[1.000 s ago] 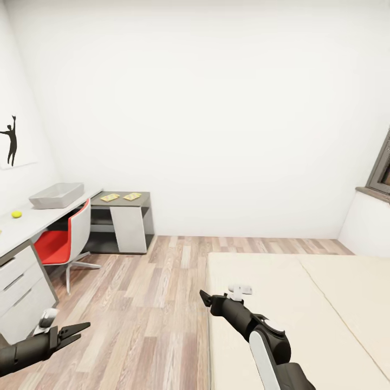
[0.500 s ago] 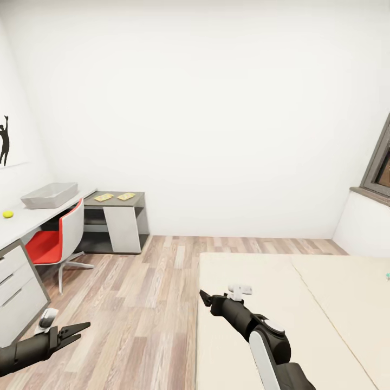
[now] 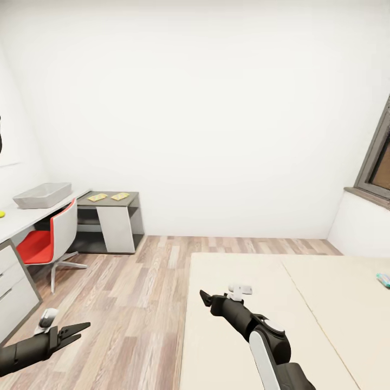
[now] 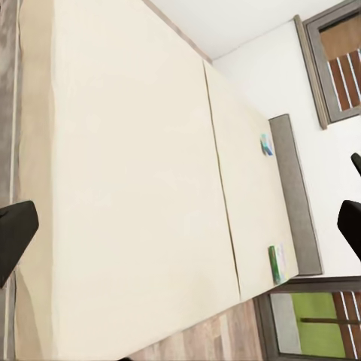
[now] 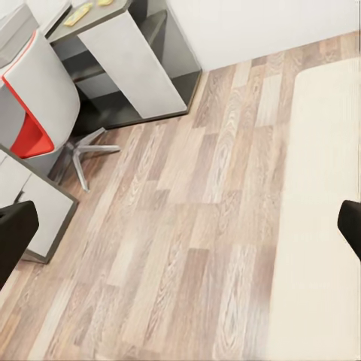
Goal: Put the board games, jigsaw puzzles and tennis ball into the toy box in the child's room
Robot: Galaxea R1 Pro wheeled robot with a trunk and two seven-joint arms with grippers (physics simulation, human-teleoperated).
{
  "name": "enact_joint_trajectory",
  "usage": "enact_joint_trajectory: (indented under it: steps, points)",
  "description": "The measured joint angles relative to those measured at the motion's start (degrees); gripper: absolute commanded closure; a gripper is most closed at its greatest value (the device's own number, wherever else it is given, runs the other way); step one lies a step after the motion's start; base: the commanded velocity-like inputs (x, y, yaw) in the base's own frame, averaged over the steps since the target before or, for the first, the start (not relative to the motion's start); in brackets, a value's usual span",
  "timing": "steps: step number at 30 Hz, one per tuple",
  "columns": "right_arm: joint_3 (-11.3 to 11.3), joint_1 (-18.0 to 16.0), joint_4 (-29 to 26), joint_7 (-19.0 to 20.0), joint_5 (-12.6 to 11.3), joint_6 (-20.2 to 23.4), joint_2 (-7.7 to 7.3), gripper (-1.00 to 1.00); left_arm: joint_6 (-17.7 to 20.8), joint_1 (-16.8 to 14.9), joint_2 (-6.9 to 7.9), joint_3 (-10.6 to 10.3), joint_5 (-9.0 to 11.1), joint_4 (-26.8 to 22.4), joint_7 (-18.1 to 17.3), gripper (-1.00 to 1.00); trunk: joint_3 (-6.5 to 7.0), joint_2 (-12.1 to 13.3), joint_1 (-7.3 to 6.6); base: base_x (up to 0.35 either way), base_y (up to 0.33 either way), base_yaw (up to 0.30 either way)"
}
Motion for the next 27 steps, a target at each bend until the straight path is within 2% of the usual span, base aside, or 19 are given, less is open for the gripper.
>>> enact_joint_trajectory:
  steps: [7,27]
  points:
    - [0.0,0.0,0.0,0.0,0.0,0.0,-0.01,-1.0,0.0,0.0,0.0,0.0,0.0,0.0,0.0,-1.0,0.0,0.0,0.0,0.0,-0.133,0.0]
    - [0.0,0.0,0.0,0.0,0.0,-0.1,-0.01,-1.0,0.0,0.0,0.0,0.0,0.0,0.0,0.0,-1.0,0.0,0.0,0.0,0.0,-0.007,0.0]
